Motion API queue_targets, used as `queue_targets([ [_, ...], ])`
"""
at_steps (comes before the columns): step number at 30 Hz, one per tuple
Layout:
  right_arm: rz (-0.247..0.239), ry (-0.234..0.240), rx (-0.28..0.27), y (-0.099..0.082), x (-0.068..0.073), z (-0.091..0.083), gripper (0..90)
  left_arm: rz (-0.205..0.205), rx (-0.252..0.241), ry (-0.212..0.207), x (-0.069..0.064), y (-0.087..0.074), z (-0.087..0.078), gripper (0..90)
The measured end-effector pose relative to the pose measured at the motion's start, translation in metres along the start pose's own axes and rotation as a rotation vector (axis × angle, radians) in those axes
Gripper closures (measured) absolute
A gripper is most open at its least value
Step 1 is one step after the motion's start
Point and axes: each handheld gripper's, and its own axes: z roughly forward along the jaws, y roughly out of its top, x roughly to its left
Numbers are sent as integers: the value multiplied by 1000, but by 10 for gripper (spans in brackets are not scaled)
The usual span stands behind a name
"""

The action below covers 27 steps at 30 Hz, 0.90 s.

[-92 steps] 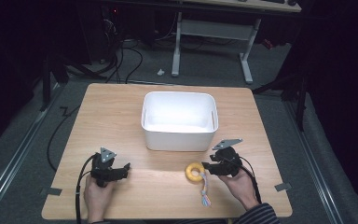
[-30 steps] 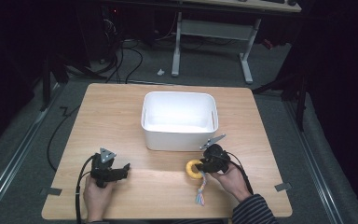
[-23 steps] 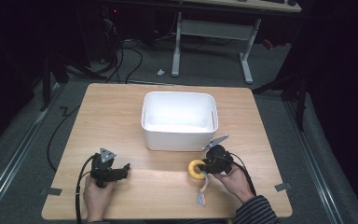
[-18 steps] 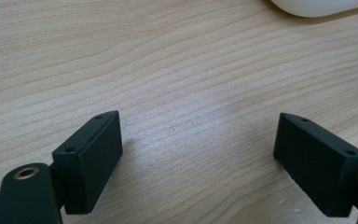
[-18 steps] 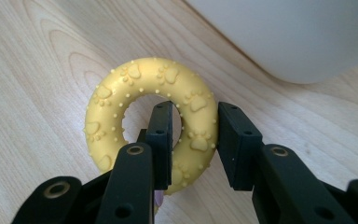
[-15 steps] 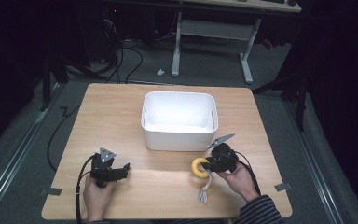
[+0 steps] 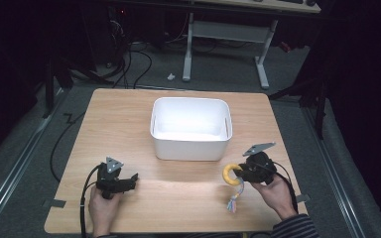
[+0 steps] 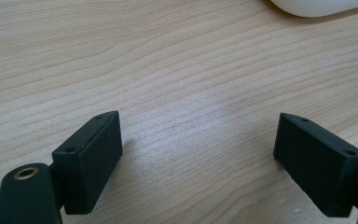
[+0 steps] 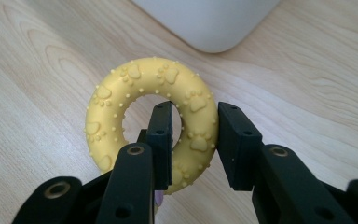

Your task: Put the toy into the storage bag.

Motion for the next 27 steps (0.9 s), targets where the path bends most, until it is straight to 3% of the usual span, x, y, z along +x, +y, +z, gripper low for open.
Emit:
queue_targets([
  [8, 61, -1, -30, -5, -18, -14, 680, -3, -2, -3, 1, 0, 0, 155],
  [12, 63, -18, -32, -5, -25, -21, 680, -3, -1, -4, 1, 0, 0, 156],
  [18, 98, -38, -79, -9, -37, -34, 680, -3, 0, -4, 1, 0, 0, 156],
  [27, 144, -28, -97, -12, -48, -37, 680, -2, -1, -1, 0, 0, 0, 156],
])
